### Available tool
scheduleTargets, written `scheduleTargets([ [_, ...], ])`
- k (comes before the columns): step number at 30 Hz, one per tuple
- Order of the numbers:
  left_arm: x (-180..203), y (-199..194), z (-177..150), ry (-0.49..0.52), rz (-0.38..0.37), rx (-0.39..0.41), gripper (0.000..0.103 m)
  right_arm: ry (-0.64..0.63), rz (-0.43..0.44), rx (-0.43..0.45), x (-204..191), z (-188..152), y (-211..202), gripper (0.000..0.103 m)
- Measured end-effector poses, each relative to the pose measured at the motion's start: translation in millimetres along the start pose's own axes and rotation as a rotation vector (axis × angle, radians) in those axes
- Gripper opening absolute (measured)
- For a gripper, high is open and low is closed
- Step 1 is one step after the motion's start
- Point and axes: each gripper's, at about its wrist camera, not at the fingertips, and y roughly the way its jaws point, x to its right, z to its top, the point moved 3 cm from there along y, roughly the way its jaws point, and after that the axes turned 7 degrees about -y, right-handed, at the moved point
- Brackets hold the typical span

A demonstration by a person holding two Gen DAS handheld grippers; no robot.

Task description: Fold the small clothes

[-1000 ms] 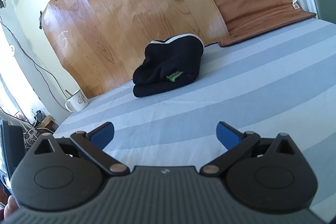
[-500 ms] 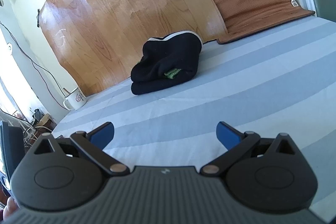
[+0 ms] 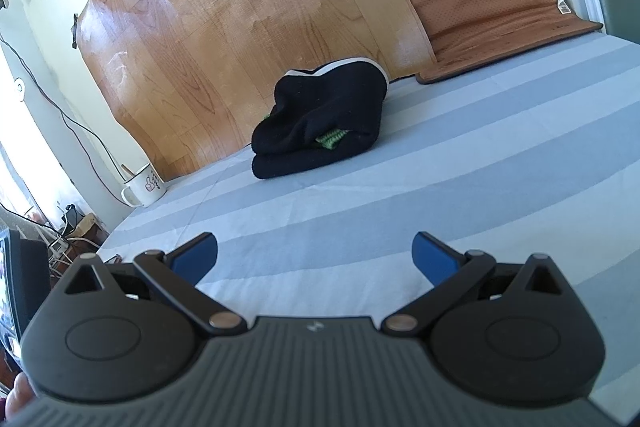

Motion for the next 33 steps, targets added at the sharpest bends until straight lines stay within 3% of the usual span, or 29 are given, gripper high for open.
scheduleTargets([
  [10, 2, -1, -2, 0.000, -0.009, -0.008, 0.103, 0.011, -0.004, -0.003, 4, 0, 0, 0.103],
  [33, 18, -15, -12, 0.029, -0.106, -0.020, 0.103, -0.057, -0.028, 0.032, -15, -1, -4, 0.103],
])
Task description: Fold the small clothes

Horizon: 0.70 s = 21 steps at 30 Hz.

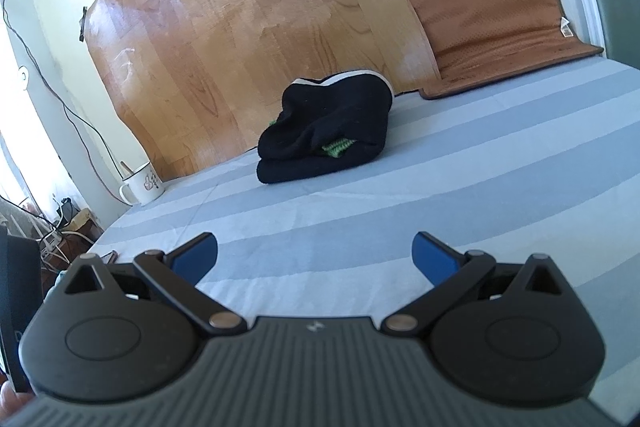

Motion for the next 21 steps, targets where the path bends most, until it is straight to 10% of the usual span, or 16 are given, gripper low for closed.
scheduleTargets([
  [21, 7.4, -5.3, -9.4, 0.000, -0.085, -0.054, 0.103, -0.006, -0.031, 0.030, -10.1, -1.3, -6.3, 0.103],
])
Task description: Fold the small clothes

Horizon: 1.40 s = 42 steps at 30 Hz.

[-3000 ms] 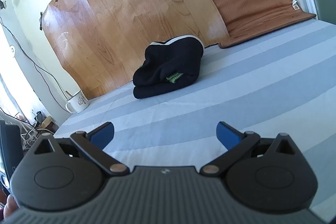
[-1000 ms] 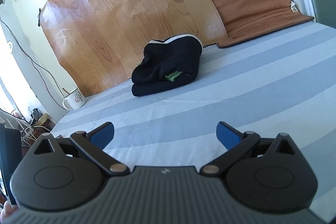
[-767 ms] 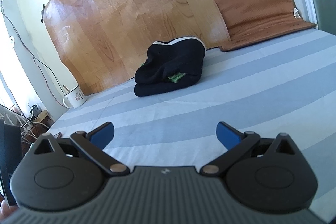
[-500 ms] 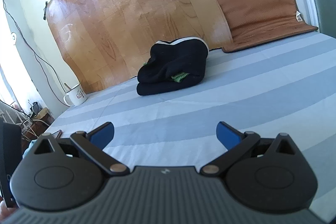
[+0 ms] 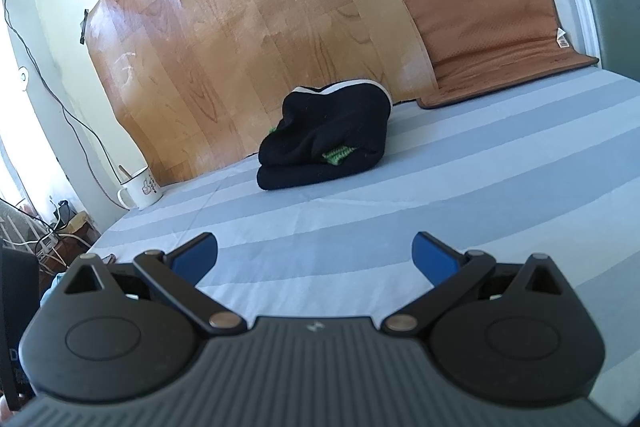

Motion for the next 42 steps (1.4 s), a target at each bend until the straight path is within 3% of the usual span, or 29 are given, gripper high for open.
scheduleTargets([
  [42, -6.0, -2.1, -3.1, -0.022, -0.012, -0.033, 0.103, -0.007, -0.003, -0.006, -5.2, -0.8, -0.5, 0.103],
])
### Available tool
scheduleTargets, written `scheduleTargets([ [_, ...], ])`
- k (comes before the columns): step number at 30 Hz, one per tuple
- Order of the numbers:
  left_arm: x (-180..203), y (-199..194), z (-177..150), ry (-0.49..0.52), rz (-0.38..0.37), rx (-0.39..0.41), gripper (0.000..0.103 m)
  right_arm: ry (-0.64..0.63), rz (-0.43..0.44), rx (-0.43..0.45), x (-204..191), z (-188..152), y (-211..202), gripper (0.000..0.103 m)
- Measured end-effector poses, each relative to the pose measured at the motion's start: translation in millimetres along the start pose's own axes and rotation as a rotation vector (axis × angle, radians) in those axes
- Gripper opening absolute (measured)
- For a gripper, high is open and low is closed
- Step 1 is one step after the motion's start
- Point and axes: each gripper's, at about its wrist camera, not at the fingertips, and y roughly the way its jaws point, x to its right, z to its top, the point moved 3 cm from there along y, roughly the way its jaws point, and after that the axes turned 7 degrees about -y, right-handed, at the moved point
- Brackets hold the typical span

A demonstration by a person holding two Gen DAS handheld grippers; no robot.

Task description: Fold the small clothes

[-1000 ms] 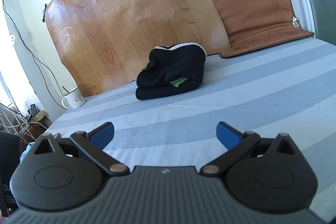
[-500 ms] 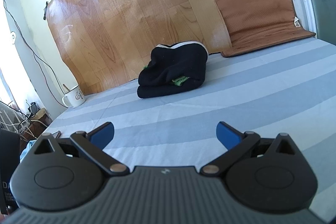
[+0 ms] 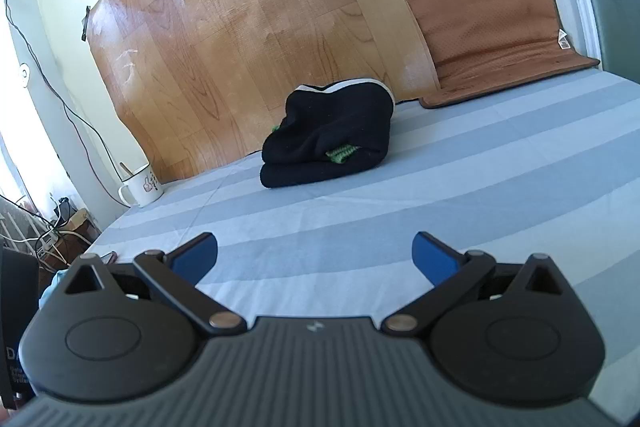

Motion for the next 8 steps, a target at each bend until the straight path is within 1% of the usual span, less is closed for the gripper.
scheduleTargets([
  [8, 1.2, -3.0, 7.4, 0.023, -0.001, 0.034, 0.103, -0.014, -0.010, 0.006, 1.5, 3.1, 0.2, 0.103],
])
